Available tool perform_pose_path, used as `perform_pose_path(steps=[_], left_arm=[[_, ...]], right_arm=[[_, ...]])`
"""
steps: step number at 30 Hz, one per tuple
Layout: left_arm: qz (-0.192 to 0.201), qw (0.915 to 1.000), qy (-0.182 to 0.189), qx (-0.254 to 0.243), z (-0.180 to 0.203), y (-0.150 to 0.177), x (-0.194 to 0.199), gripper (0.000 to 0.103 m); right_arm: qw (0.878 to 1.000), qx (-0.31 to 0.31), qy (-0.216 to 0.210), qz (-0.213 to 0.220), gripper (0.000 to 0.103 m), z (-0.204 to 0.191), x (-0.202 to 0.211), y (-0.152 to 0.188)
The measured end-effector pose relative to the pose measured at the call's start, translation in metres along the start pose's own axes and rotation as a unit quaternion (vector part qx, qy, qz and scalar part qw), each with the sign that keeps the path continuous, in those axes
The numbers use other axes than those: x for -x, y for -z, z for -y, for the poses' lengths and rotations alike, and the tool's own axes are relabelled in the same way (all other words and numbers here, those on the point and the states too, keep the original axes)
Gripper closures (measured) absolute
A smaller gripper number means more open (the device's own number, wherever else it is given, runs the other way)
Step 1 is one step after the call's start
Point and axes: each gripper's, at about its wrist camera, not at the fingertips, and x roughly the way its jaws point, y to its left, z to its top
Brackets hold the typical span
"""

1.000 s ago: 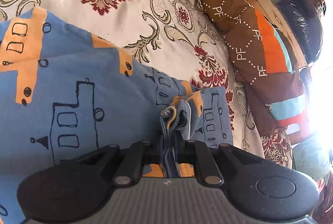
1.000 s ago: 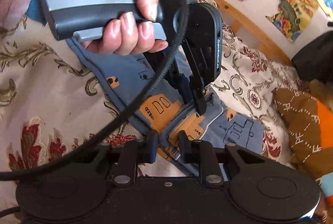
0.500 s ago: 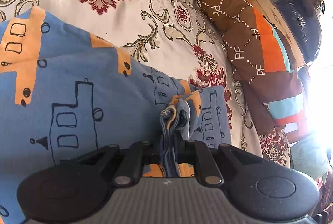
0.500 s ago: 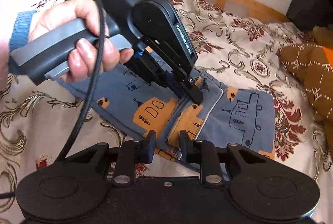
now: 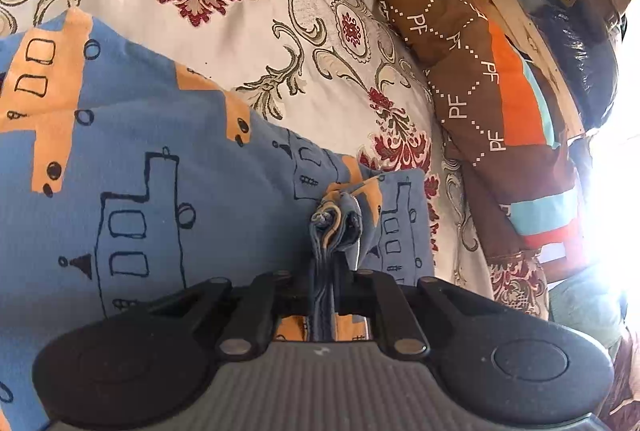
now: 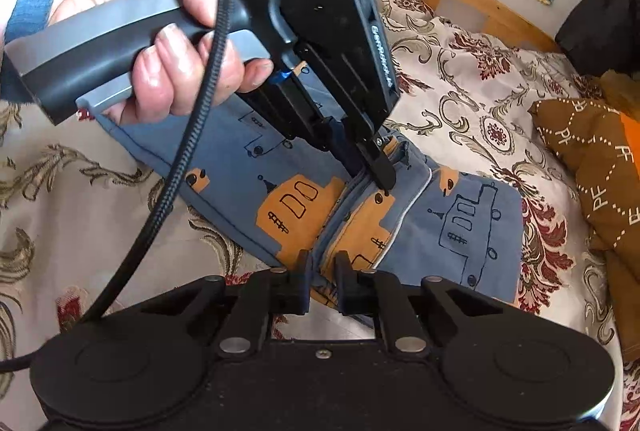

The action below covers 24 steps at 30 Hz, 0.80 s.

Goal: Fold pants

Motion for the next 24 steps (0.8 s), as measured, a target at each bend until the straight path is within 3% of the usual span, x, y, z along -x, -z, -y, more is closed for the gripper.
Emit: perform_pose_path(steps=[11,24], left_arm=[[-0.011,0.9997,-0.004,0.021,-0.015,-0.001,0.020,0.095],[-0.002,0.9982,-0.056,0.019,-0.044,-0.007,0.077,0.095]], right_arm=[[0.999,-0.023,-0.041,-0.004,0.092,-0.006,0.008,-0.019],[0.994,-0.019,-0.107,0.013,0.092,-0.045,-0.002,-0.065]])
